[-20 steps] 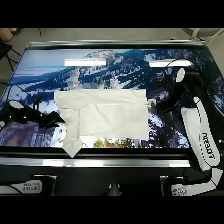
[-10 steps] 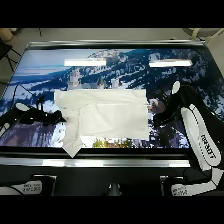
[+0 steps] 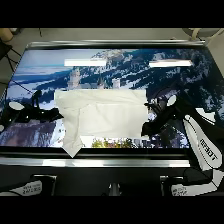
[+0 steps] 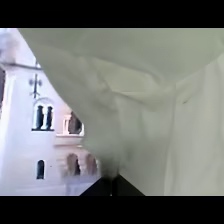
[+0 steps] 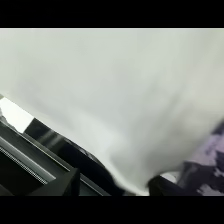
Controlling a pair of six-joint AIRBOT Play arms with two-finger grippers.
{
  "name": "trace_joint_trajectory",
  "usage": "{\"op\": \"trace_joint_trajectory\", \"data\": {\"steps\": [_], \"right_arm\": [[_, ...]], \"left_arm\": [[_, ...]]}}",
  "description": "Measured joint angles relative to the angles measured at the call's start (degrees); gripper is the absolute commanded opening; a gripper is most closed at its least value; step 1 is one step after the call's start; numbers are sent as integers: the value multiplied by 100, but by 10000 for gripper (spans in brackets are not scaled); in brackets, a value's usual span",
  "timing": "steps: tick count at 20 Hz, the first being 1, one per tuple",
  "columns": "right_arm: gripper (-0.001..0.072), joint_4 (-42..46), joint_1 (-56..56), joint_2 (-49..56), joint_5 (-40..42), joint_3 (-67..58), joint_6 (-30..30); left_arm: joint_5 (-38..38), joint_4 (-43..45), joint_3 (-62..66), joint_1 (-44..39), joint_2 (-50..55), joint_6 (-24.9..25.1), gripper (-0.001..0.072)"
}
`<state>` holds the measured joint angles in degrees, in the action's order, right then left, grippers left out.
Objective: Fold the shirts.
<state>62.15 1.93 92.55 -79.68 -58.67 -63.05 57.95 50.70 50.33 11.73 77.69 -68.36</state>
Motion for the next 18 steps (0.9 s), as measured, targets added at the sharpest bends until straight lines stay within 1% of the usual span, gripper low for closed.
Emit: {"op": "trace_joint_trajectory", "data": {"steps": [1, 4, 5, 8, 10, 11, 14, 16, 17, 18], "right_arm": [[20, -79, 48, 11, 251, 63, 0], [18, -212, 140, -24, 660, -52, 11], [18, -22, 144, -114, 846, -240, 68], [19, 380, 175, -732, 564, -1250, 219], [19, 1196, 157, -1403, 492, -2310, 251], [19, 1674, 164, -1788, 538, -2942, 251], [19, 2990, 173, -2865, 883, -4551, 109], [19, 3403, 175, -3477, 935, -5184, 48], [19, 3550, 175, -3742, 909, -5388, 20], [19, 3696, 173, -3956, 826, -5521, -4]], "left_arm": [[46, -15, 4, 0, -103, 50, 26], [317, -15, 227, 2, -557, 245, 25], [424, 11, 439, 2, -809, 339, 25], [549, 356, 1502, 24, -1718, 398, 25], [339, 688, 2544, 129, -2347, 42, 25], [87, 863, 3128, 221, -2656, -186, 25], [-595, 1169, 4518, 507, -3366, -664, 25], [-844, 1322, 5021, 640, -3748, -1034, 25], [-863, 1364, 5171, 684, -3877, -1191, 26], [-728, 1386, 5265, 710, -3960, -1307, 26]]}}
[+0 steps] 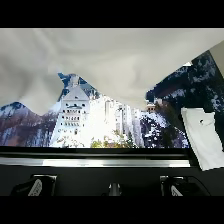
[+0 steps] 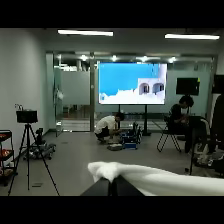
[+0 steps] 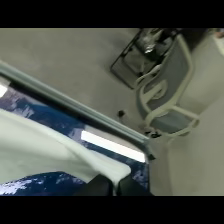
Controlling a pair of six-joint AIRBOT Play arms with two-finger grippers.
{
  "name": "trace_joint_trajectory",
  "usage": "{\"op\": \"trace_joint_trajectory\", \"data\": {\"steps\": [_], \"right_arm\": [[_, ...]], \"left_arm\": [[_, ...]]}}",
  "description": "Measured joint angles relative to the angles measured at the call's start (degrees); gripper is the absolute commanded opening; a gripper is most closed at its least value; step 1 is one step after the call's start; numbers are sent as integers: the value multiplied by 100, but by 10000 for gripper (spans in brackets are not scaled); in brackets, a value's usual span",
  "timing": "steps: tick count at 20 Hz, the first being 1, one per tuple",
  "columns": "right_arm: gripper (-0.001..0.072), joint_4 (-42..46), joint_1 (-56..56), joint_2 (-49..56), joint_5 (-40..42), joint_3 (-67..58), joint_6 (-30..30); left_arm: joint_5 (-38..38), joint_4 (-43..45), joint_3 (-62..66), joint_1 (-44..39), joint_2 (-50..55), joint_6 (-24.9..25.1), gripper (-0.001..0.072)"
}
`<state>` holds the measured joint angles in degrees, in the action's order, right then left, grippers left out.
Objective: Fold the shirts.
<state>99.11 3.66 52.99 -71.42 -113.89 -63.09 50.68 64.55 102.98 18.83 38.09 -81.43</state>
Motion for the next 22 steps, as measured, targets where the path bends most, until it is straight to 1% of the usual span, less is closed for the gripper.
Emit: {"op": "trace_joint_trajectory", "data": {"steps": [3, 7, 11, 14, 16, 18, 20, 22], "right_arm": [[19, 195, 0, -385, -127, -225, -42], [19, 339, 0, -422, -365, -328, -50], [20, 455, 2, 240, -1071, -278, 35], [20, 389, 4, 1051, -1331, 201, -20], [20, 313, 7, 1727, -1318, 721, -101], [22, 238, 7, 2476, -929, 1163, -297], [22, 61, 4, 3209, -435, 1403, -756], [21, -319, 2, 3825, 103, 1534, -1294]], "left_arm": [[278, 68, 179, 46, -144, -212, 25], [627, 94, 254, 68, -162, -317, 25], [1587, 111, -17, 72, 190, -352, 25], [2149, 122, -1036, 72, 546, -345, 25], [2096, 129, -2048, 55, 809, -275, 26], [1685, 140, -3069, 9, 1217, -203, 26], [1161, 160, -3788, -57, 1773, -111, 25], [592, 168, -4170, -129, 2411, 33, 25]]}}
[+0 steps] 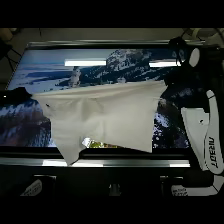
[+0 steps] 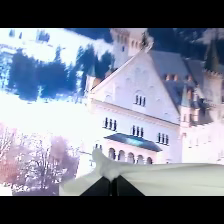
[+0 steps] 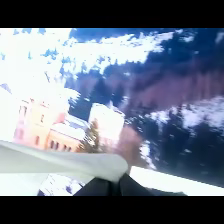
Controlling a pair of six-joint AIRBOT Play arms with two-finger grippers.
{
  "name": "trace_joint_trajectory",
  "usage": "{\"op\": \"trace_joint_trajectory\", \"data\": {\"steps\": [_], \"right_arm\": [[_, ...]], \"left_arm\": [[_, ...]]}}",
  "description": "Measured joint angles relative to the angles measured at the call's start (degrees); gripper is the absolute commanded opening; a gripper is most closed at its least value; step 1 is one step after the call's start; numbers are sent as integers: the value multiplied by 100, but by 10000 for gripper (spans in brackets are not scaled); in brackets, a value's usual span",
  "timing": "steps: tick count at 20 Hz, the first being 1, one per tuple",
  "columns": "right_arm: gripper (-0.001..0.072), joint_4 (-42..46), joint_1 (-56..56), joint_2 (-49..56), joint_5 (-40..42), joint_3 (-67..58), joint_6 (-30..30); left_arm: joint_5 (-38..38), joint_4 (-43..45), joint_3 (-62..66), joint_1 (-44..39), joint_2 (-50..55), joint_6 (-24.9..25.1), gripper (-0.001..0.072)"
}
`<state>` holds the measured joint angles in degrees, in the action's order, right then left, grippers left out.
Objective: Fold the shirts.
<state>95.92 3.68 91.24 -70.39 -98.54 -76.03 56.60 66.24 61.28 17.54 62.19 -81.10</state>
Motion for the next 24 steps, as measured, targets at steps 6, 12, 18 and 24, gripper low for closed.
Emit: {"op": "trace_joint_trajectory", "data": {"steps": [6, 12, 18, 24], "right_arm": [[347, -1220, -7, 964, 916, 114, -601], [385, -1576, -634, 966, -503, 216, 457], [308, -1985, -1062, 584, -1803, 1779, 1421], [309, -2347, -1113, 249, -1615, 2723, 1790]], "left_arm": [[-1049, -579, -330, -125, 1351, 219, 207], [-212, -658, -37, 404, 1690, 109, 475], [1220, -227, -758, 962, 1744, 251, 471], [1346, -354, -1362, 881, 1746, 638, 465]]}}
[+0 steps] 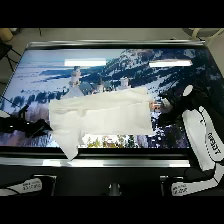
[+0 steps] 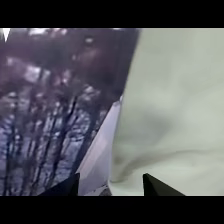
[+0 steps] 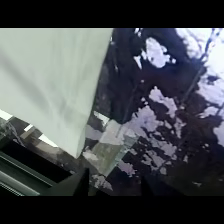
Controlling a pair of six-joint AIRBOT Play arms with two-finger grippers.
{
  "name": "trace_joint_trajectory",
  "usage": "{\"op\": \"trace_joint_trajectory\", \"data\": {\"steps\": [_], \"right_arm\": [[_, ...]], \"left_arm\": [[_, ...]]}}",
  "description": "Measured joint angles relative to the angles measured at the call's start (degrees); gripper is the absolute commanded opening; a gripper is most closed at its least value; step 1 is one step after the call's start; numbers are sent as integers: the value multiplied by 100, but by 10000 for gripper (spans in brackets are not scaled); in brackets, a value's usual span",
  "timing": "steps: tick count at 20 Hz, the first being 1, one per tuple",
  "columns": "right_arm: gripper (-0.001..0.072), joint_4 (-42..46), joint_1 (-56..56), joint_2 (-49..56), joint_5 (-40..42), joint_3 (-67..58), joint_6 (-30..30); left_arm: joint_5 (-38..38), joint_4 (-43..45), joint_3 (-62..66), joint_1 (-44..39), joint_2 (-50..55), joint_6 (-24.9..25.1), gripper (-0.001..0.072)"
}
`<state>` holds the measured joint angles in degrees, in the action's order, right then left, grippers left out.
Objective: Fold the shirts.
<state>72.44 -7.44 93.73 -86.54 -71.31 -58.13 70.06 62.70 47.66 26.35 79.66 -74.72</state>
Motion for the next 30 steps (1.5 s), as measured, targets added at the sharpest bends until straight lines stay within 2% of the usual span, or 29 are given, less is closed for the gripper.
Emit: {"op": "trace_joint_trajectory", "data": {"steps": [1, 3, 4, 5, 7, 9, 15, 16, 18, 19, 20, 25, 28, 30], "right_arm": [[312, -17, 2, -13, 7, 50, 26], [318, -9, -11, -35, 63, 109, 66], [319, -9, -11, -37, 74, 131, 72], [319, -11, -7, -39, 114, 155, 72], [341, -20, -7, -44, 142, 245, 70], [437, -109, -9, -68, 179, 424, 66], [436, -946, -11, -188, 667, 1189, 234], [420, -1086, -11, -205, 769, 1285, 249], [231, -1292, 28, -201, 1005, 1412, 260], [83, -1335, 70, -195, 1143, 1453, 254], [19, -1333, 129, -195, 1283, 1484, 247], [16, -1235, 243, -494, 1539, 1259, 238], [17, -1078, 175, -1351, 1252, 184, 299], [17, -562, 149, -2120, 1235, -988, 313]], "left_arm": [[-9, -79, -31, -26, 11, 26, 445], [-70, -214, -70, -98, 50, 57, 332], [-107, -251, -85, -153, 76, 59, 153], [-146, -269, -94, -212, 103, 63, 22], [-177, -321, -105, -282, 129, 68, 26], [-177, -363, -109, -323, 136, 68, 25], [-170, -415, -111, -341, -9, 109, 26], [-168, -420, -111, -341, -37, 116, 25], [-164, -422, -111, -345, -72, 125, 26], [-157, -424, -109, -348, -85, 125, 25], [-151, -422, -103, -348, -98, 125, 25], [-7, -420, 549, -350, -603, 125, 23], [66, -490, 1781, -352, -1440, 125, 24], [-9, -671, 2951, -361, -2103, 92, 25]]}}
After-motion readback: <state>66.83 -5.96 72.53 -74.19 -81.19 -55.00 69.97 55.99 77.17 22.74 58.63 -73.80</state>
